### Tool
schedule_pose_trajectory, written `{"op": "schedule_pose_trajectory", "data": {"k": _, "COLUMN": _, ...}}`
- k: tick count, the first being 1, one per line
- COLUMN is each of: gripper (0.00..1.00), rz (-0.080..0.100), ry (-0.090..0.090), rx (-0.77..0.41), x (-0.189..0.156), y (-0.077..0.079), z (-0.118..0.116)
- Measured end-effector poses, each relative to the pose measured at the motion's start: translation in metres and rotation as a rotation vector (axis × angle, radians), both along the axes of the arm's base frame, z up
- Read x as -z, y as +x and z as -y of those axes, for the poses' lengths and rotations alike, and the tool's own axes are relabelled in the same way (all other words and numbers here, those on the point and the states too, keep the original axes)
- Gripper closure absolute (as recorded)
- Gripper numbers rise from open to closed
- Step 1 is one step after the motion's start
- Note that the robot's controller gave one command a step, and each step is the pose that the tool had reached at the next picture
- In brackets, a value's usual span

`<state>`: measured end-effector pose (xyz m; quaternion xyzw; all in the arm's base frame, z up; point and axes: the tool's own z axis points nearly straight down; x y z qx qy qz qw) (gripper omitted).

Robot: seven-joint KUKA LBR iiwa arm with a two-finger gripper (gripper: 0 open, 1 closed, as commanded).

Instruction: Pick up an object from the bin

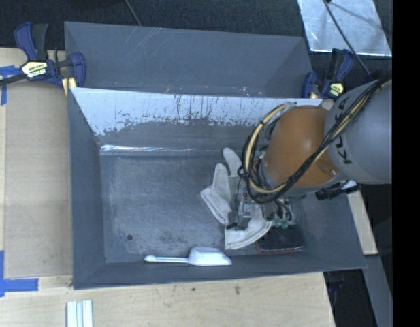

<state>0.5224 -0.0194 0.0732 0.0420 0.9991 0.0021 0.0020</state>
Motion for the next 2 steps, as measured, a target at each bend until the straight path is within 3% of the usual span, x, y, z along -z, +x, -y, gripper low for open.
{"op": "schedule_pose_trajectory", "data": {"k": 1, "gripper": 0.0, "rz": -0.005, "ry": -0.003, "rx": 0.04, "x": 0.0026, "y": 0.0329, "z": 0.0043}}
{"op": "schedule_pose_trajectory", "data": {"k": 2, "gripper": 1.0, "rz": -0.008, "ry": -0.003, "rx": 0.041, "x": 0.0016, "y": 0.0325, "z": 0.0048}}
